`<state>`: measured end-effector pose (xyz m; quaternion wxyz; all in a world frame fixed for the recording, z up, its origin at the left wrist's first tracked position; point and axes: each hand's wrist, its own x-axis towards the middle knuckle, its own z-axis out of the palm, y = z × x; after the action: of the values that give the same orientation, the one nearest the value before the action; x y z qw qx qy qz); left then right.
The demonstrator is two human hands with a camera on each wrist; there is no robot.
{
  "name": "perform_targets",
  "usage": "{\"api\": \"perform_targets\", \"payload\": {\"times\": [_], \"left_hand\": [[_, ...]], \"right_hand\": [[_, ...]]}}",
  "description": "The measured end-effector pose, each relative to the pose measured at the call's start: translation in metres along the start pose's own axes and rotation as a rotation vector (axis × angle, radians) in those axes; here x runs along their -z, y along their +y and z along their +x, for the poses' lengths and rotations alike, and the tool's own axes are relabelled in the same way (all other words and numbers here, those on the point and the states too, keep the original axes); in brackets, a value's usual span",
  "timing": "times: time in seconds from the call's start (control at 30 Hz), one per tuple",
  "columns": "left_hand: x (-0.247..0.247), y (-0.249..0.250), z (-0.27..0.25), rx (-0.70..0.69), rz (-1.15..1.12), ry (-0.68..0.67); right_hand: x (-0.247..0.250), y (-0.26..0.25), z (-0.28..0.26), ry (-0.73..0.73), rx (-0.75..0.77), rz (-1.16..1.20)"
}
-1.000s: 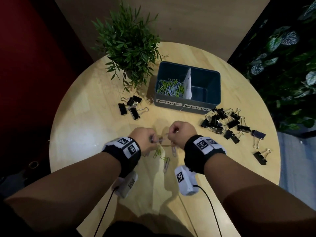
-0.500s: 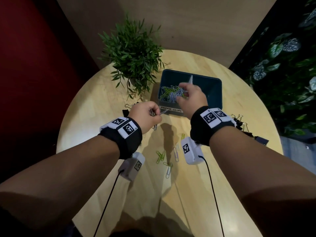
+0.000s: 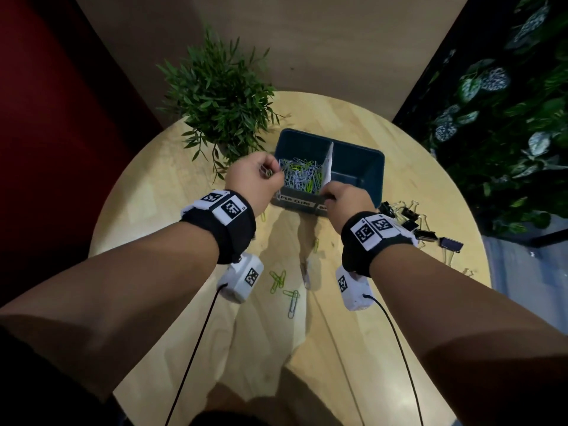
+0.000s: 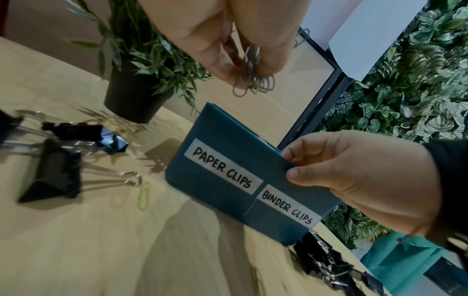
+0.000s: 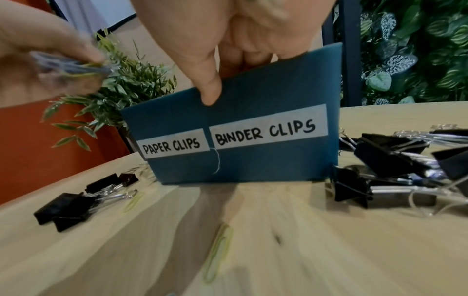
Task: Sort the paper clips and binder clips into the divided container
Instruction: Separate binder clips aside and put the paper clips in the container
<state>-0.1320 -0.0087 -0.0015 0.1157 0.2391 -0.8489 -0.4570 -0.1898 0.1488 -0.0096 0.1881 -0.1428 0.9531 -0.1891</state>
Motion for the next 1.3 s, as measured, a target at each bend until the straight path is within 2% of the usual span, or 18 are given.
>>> {"api": "perform_targets", "payload": {"times": [0.13, 0.23, 0.4, 0.5, 0.57, 0.6, 0.67, 0.7, 0.77, 0.8, 0.87, 0.9, 0.93, 1.0, 1.03, 1.1, 1.2, 1.3], "left_hand": [[-0.014, 0.009, 0.014, -0.085, 0.06, 0.064], [-0.026, 0.011, 0.022, -0.179, 0.152, 0.06], [-0.029, 0.009, 0.034, -0.222, 0.417, -0.173], [-0.018, 0.01, 0.034, -0.238, 0.428, -0.236], [-0.011, 0.011, 0.033, -0.24, 0.361, -0.192], [-0.007, 0.01, 0.031, -0.225, 0.329, -0.151], [0.0, 0.004, 0.023, -0.13, 0.288, -0.051], [0.002, -0.003, 0.018, -0.064, 0.276, 0.001], [0.005, -0.016, 0.012, 0.079, 0.302, 0.039], [0.003, -0.023, 0.014, 0.148, 0.352, -0.039], [-0.002, -0.034, 0.019, 0.334, 0.514, -0.392], [-0.004, -0.039, 0.019, 0.367, 0.605, -0.558], [-0.008, -0.044, 0.02, 0.294, 0.694, -0.659], [-0.015, -0.05, 0.015, -0.028, 0.903, -0.782], [-0.018, -0.052, 0.012, -0.13, 1.011, -0.84], [-0.023, -0.057, 0.007, -0.182, 1.158, -0.88], [-0.027, -0.06, -0.002, -0.249, 1.117, -0.781], [-0.028, -0.065, -0.011, -0.255, 1.122, -0.758]], "right_hand": [[-0.003, 0.003, -0.002, -0.008, 0.008, 0.009], [-0.002, 0.005, -0.002, -0.022, 0.023, -0.02], [-0.006, 0.008, 0.0, -0.013, 0.055, -0.035], [-0.01, 0.009, -0.013, 0.205, 0.102, -0.058], [-0.012, 0.007, -0.027, 0.287, 0.211, -0.059], [-0.016, 0.007, -0.034, 0.224, 0.278, -0.076], [-0.029, 0.008, -0.044, -0.042, 0.332, -0.158], [-0.037, 0.01, -0.045, -0.173, 0.297, -0.213], [-0.049, 0.017, -0.044, -0.324, 0.138, -0.23], [-0.055, 0.02, -0.044, -0.358, 0.071, -0.217], [-0.065, 0.021, -0.045, -0.408, 0.068, -0.216], [-0.071, 0.021, -0.046, -0.427, 0.113, -0.225], [-0.076, 0.02, -0.048, -0.441, 0.172, -0.233], [-0.081, 0.017, -0.053, -0.467, 0.264, -0.23], [-0.082, 0.016, -0.056, -0.472, 0.31, -0.224], [-0.084, 0.013, -0.064, -0.472, 0.437, -0.3], [-0.092, 0.008, -0.075, -0.445, 0.616, -0.526], [-0.091, 0.012, -0.07, -0.458, 0.586, -0.495]]}}
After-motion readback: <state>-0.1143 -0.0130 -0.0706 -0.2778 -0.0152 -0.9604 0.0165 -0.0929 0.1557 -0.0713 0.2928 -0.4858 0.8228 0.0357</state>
